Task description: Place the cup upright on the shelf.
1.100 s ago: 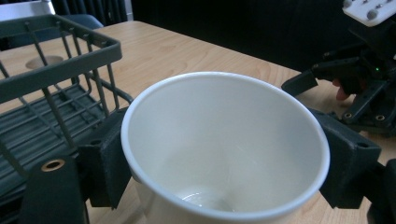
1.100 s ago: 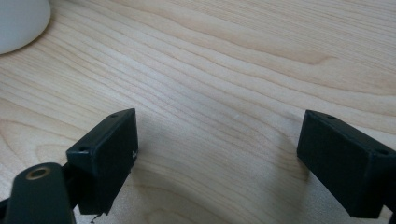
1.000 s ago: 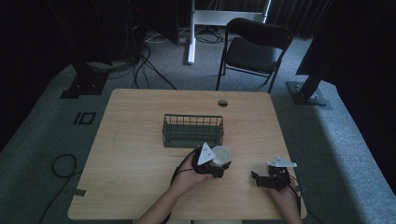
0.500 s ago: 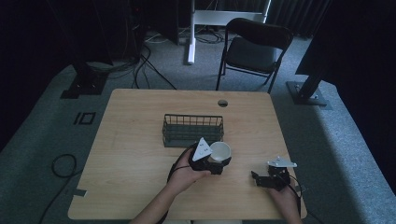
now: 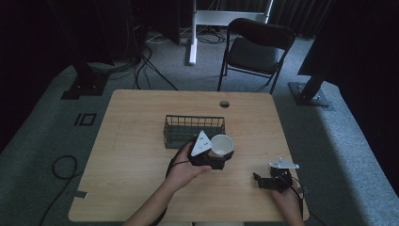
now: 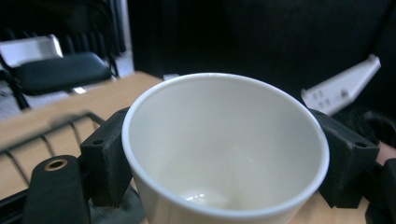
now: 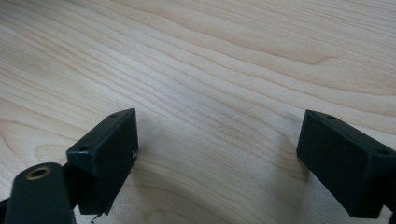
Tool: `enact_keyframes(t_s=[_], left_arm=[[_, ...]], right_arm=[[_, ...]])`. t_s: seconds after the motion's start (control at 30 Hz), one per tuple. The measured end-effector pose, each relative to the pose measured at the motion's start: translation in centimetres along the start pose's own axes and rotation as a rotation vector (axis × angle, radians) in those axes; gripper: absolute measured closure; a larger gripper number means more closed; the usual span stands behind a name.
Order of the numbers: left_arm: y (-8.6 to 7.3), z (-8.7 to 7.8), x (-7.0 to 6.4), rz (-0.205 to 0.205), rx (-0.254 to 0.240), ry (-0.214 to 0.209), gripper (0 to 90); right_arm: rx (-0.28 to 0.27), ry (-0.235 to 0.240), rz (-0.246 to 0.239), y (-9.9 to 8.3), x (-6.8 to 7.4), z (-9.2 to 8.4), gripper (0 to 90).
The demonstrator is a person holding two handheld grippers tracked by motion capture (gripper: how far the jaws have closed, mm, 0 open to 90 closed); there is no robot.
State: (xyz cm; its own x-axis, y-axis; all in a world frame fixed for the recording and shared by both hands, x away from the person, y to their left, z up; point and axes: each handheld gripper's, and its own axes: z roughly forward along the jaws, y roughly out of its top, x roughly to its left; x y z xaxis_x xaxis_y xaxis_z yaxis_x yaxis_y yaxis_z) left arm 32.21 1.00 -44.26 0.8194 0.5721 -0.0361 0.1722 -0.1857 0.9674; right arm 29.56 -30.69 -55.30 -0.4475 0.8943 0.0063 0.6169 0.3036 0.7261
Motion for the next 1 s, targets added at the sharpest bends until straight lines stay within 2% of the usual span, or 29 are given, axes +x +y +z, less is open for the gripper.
enact_keyframes(t_s=[0.03, 0.07, 0.2, 0.27, 0.37, 0.43, 0.6, 0.63, 0.77, 1.0], left_arm=[[0.0, 0.0, 0.0, 0.000, 0.000, 0.000, 19.9], [0.8, -0.4, 0.5, -0.006, -0.013, 0.010, 19.9], [2.2, -1.1, 1.3, -0.016, -0.044, 0.030, 19.9], [2.8, -1.3, 1.6, -0.008, -0.048, 0.045, 19.9], [3.4, -1.5, 2.1, -0.001, -0.057, 0.077, 19.9], [3.8, -1.6, 2.3, -0.013, -0.072, 0.101, 19.9], [4.2, -1.8, 3.3, -0.014, -0.093, 0.187, 19.9], [4.2, -1.8, 3.6, 0.001, -0.094, 0.199, 19.9], [3.6, -1.8, 4.7, -0.005, -0.092, 0.264, 19.9], [2.5, -2.2, 6.4, -0.073, -0.105, 0.434, 19.9]], right_arm=[[0.000, 0.000, 0.000, 0.0, 0.0, 0.0, 12.0], [0.000, 0.000, 0.000, 0.0, 0.0, 0.0, 12.0], [0.000, 0.000, 0.000, 0.0, 0.0, 0.0, 12.0], [0.000, 0.000, 0.000, 0.0, 0.0, 0.0, 12.0], [0.000, -0.001, 0.001, 0.0, 0.0, 0.0, 12.0], [0.000, 0.000, 0.001, 0.0, 0.0, 0.0, 12.0], [0.000, 0.000, 0.001, 0.0, 0.0, 0.0, 12.0], [0.000, 0.000, 0.001, 0.0, 0.0, 0.0, 12.1], [0.000, 0.000, 0.000, 0.0, 0.0, 0.0, 12.0], [0.000, 0.000, 0.001, 0.0, 0.0, 0.0, 12.0]])
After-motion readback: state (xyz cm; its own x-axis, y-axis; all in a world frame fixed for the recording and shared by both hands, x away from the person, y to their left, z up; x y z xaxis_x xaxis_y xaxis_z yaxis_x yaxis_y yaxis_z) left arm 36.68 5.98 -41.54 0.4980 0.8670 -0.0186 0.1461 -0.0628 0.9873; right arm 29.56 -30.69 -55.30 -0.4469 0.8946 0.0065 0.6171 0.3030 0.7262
